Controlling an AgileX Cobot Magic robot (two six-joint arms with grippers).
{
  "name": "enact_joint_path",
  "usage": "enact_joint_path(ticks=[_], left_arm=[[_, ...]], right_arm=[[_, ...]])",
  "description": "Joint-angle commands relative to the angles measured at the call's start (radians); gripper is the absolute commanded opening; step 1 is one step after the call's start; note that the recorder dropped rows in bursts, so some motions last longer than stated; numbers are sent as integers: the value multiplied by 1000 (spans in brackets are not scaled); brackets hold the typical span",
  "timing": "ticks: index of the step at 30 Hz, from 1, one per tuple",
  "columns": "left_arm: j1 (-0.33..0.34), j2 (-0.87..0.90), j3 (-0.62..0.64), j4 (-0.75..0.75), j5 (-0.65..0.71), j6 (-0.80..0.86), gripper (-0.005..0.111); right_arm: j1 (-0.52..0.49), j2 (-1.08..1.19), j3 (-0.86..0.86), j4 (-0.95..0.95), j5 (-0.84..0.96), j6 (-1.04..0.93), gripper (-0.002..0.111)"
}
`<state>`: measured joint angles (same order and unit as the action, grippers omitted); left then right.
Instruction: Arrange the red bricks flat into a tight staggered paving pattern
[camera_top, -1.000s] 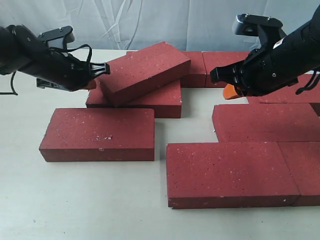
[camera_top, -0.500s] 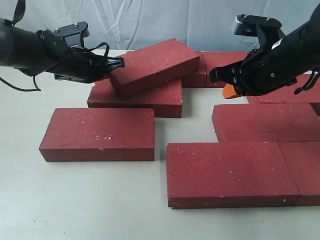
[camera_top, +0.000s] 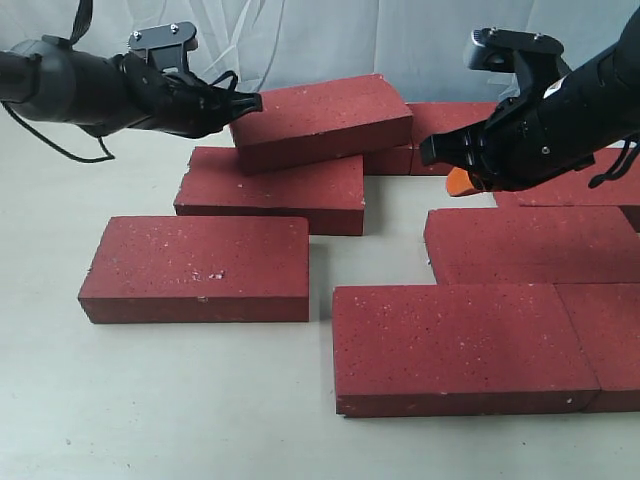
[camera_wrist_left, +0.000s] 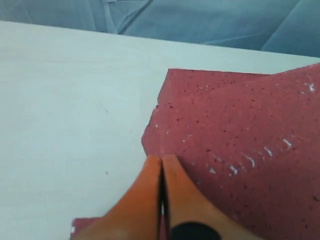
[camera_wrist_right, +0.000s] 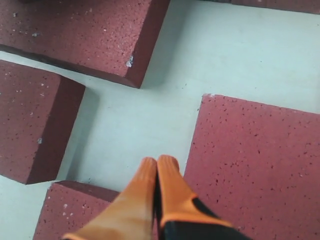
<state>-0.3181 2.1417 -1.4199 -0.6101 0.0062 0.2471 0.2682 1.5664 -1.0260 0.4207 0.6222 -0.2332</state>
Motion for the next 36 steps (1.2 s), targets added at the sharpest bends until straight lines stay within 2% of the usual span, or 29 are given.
enact_joint_path(ticks=[1, 5, 10, 14, 18, 24, 27, 36], left_arm=[[-1, 17, -49, 43, 35, -2, 0], [32, -13, -57, 118, 139, -2, 0], [87, -81, -57, 157, 385, -2, 0], [85, -144, -57, 204, 519, -2, 0], [38, -189, -57, 211, 607, -2, 0], [-59, -186, -57, 222, 618, -2, 0], [-98, -174, -57, 229, 583, -2, 0], [-123, -102, -57, 227, 408, -2, 0]], right_arm=[[2, -2, -6, -11, -7, -6, 0], [2, -2, -6, -11, -4, -6, 0], [2, -2, -6, -11, -4, -6, 0], [2, -2, -6, -11, -4, -6, 0], [2, -2, -6, -11, -4, -6, 0], [2, -2, -6, -11, -4, -6, 0], [2, -2, -6, -11, -4, -6, 0], [2, -2, -6, -11, -2, -6, 0]])
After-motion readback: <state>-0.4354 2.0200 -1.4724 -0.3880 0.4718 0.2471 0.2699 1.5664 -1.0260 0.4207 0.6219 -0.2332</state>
